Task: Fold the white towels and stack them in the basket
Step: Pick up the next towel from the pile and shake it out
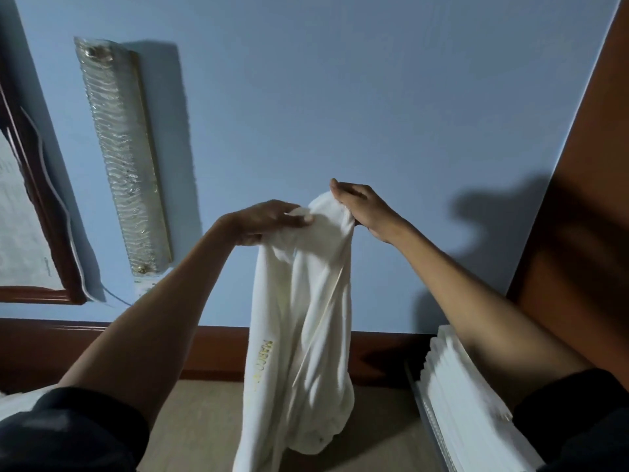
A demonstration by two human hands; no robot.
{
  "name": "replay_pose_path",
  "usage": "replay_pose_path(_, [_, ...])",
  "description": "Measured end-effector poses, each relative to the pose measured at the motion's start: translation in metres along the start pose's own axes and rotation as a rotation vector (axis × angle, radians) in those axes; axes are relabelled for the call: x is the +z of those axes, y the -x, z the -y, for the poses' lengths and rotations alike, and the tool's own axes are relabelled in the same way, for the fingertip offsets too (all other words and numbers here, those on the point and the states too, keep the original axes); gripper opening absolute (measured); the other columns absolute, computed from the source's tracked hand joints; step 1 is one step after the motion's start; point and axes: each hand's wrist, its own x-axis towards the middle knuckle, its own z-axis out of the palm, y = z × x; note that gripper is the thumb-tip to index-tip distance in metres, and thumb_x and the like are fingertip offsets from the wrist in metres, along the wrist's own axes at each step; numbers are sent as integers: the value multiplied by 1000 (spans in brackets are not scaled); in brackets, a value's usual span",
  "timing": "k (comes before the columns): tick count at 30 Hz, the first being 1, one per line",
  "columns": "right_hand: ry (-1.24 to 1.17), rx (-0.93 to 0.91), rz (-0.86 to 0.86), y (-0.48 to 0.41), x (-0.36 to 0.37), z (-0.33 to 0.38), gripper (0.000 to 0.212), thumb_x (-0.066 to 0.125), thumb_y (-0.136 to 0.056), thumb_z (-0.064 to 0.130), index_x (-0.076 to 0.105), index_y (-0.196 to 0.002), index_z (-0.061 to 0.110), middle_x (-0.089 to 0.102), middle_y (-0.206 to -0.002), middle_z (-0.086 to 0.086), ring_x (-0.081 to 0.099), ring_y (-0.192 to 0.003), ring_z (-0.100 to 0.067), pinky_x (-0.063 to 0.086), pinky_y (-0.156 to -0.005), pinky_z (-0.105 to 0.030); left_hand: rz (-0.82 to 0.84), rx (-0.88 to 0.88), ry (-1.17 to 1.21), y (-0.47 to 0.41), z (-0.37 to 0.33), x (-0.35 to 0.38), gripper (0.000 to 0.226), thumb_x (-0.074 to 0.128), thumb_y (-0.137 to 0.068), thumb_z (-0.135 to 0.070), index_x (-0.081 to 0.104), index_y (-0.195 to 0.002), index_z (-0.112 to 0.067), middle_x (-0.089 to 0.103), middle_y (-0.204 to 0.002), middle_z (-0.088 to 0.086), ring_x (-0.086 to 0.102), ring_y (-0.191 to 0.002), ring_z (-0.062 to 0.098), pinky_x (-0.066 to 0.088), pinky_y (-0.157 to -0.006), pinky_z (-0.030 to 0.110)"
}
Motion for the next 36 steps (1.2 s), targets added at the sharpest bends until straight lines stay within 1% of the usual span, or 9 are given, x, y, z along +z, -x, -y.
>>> replay_pose_path(3, [69, -2, -83, 2, -15, 6, 51, 52, -100, 58, 44, -75, 13, 36, -78, -3, 36, -76, -17, 31, -78, -32, -111, 52, 14, -2, -21, -11, 32, 79, -88, -39, 72, -95, -8, 71, -88, 9, 69, -77, 23, 57, -68, 33])
replay_pose_path(7, [-99, 76, -81, 6, -12, 14, 36, 47, -105, 49, 67, -94, 20, 67, -81, 6, 64, -74, -11, 54, -68, -26, -325, 118, 63, -7, -44, -9, 31, 76, -92, -25, 56, -71, -13, 55, -65, 2, 55, -56, 17, 43, -50, 24])
replay_pose_path(12, [-303, 154, -139, 4, 4, 7, 37, 55, -103, 44, 72, -107, 11, 72, -100, -6, 68, -91, -20, 53, -82, -31, -522, 166, 69, -15, -40, -10, 41, 76, -87, -23, 44, -64, -14, 36, -61, 0, 37, -53, 17, 27, -51, 24])
replay_pose_path(16, [-225, 205, -25, 7, 10, 13, 55, 53, -94, 65, 71, -93, 13, 70, -78, 3, 66, -70, -14, 53, -62, -20, -649, 147, 23, -16, -34, -11, 47, 76, -84, -27, 37, -57, -20, 33, -59, -1, 34, -56, 18, 25, -52, 26])
replay_pose_path(20, [-169, 184, 174, 3, 17, -3, 51, 75, -87, 43, 69, -121, 6, 75, -114, -6, 72, -104, -20, 58, -94, -36, -767, 144, -5, -13, -33, -15, 43, 72, -82, -30, 37, -61, -18, 32, -63, 0, 32, -59, 19, 23, -52, 26])
replay_pose_path(23, [-109, 263, 251, 2, 25, -33, 51, 79, -87, 38, 68, -122, 2, 72, -109, -4, 68, -104, -19, 54, -97, -34, -838, 133, 37, -9, -32, -26, 46, 70, -85, -30, 32, -59, -23, 29, -58, -5, 30, -52, 17, 20, -47, 21])
replay_pose_path(31, [-135, 286, 213, 12, 57, -79, 24, 54, -105, 35, 61, -100, 13, 62, -90, -5, 62, -76, -16, 54, -67, -27, -1140, -30, 151, -6, 2, -62, 45, 71, -90, -25, 41, -57, -15, 37, -57, 1, 38, -53, 20, 25, -47, 25])
replay_pose_path(33, [-33, 191, 48, 6, 51, -67, 25, 51, -106, 36, 57, -87, 20, 51, -74, 2, 48, -60, -5, 40, -54, -21, -1113, -148, 17, -3, 21, -71, 38, 71, -92, -20, 49, -61, -13, 43, -61, 6, 42, -58, 20, 26, -48, 28])
replay_pose_path(36, [17, 45, -17, -6, 36, -51, 27, 54, -105, 36, 60, -82, 22, 51, -73, 11, 43, -61, 0, 33, -58, -18, -661, -312, -340, 4, 37, -66, 22, 79, -90, -19, 68, -100, -2, 60, -85, 15, 56, -68, 24, 41, -54, 26])
